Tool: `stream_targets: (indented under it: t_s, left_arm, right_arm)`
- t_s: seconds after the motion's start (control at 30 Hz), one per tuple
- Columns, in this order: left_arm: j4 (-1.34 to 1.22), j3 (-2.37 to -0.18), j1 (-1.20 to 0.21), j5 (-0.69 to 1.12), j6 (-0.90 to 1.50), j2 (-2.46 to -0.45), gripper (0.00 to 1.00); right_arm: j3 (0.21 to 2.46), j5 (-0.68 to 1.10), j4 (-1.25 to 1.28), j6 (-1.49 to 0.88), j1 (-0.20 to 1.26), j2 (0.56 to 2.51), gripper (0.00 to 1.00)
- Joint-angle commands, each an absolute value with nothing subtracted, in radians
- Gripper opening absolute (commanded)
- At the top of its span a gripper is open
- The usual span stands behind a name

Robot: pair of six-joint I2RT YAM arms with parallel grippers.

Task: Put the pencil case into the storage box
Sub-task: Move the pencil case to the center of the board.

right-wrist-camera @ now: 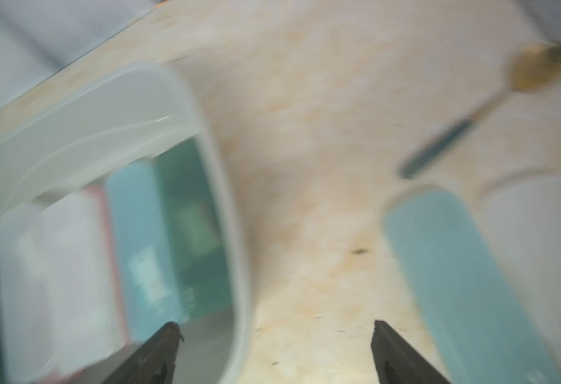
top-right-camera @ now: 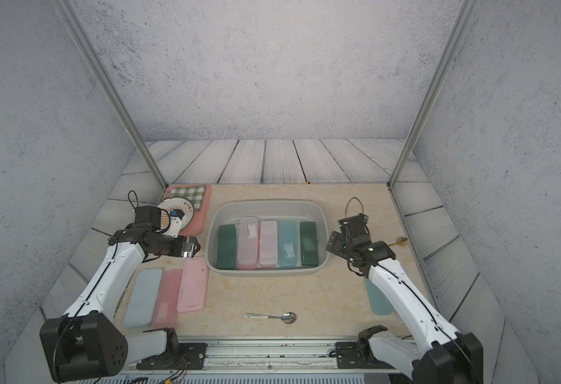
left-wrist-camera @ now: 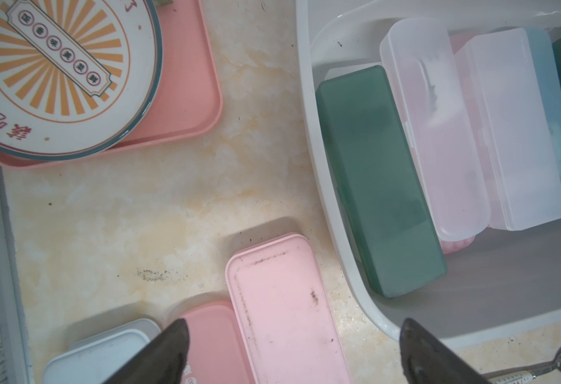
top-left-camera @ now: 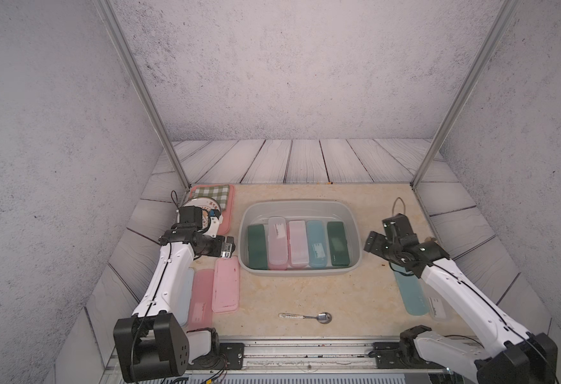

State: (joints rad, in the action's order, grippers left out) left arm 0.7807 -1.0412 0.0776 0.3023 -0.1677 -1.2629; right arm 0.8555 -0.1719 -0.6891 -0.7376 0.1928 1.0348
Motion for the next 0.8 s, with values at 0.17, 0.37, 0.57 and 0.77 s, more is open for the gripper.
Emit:
stream_targets:
  t_s: [0.17,0.37,0.57,0.77]
  left_arm:
    - [0.797,-1.037,0.087,0.324,-0.172,-1.270,0.98]
    - [0.807,-1.045,0.088,0.340,-0.175,-1.282,0.98]
    - [0.817,-1.055,0.088,0.343,-0.177,-1.292,0.98]
    - [0.816,-1.057,0.088,0.342,-0.175,-1.305,0.98]
  right_arm:
    - [0.746,-0.019,-0.785,-0.818,-0.265,1.106,0.96]
    - [0.717,-0.150,-0.767,-0.839,-0.338,1.142,0.98]
    - [0.710,-0.247,-0.790,-0.885,-0.506,1.179,0.99]
    - [0.673,-0.113,-0.674,-0.842,-0.741,1.250,0.99]
